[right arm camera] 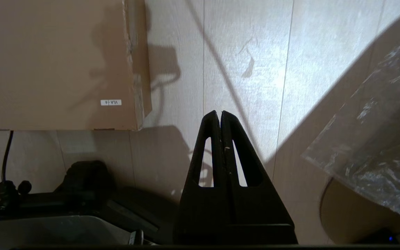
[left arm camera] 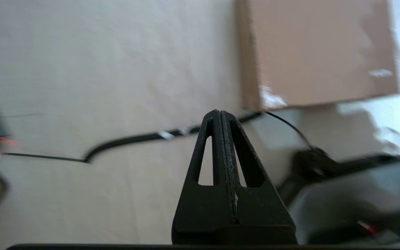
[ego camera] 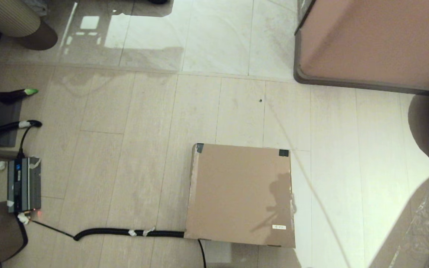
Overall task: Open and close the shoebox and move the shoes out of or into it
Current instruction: Open the shoe box
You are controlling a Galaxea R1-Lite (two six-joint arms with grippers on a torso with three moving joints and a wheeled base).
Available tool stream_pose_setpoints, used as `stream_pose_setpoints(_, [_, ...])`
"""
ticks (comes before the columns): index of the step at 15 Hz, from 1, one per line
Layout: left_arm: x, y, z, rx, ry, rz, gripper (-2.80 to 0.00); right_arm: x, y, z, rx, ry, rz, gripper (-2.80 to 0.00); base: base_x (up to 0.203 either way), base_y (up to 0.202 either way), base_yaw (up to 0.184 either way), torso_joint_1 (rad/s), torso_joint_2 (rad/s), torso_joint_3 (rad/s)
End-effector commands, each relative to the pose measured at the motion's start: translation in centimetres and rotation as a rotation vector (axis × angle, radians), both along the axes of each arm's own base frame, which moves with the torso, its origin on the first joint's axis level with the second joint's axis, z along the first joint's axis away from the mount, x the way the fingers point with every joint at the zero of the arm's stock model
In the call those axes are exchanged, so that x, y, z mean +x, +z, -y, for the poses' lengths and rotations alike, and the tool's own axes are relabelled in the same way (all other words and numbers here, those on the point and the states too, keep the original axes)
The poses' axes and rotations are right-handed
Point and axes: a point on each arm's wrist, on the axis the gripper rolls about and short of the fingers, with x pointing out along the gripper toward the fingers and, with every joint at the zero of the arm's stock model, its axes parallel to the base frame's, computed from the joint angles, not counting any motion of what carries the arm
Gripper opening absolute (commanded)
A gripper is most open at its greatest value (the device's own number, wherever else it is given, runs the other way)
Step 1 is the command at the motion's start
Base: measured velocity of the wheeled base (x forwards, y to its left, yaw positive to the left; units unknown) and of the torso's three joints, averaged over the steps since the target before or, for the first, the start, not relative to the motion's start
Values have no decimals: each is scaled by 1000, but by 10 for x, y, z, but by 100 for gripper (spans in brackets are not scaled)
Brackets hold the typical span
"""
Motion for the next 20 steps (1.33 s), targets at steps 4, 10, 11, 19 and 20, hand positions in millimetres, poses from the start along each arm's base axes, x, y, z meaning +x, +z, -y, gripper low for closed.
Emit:
stream_pose_setpoints(4, [94,22,8,-99,-206,-433,-280,116,-18,-2,96,22,-279,-280,0,0,0,0,0,0])
stream_pose_setpoints(10, [196,-34,18,-201,-309,-635,-280,170,-55,-9,206,179,-367,-280,0,0,0,0,0,0])
stream_pose_setpoints(11, [207,-46,21,-194,-339,-638,-280,172,-61,-9,212,185,-394,-280,0,0,0,0,0,0])
stream_pose_setpoints(19, [254,-94,43,-182,-472,-655,-280,192,-112,-12,231,222,-418,-280,0,0,0,0,0,0])
stream_pose_setpoints(20, [260,-97,46,-177,-484,-641,-280,197,-121,-12,230,223,-395,-280,0,0,0,0,0,0])
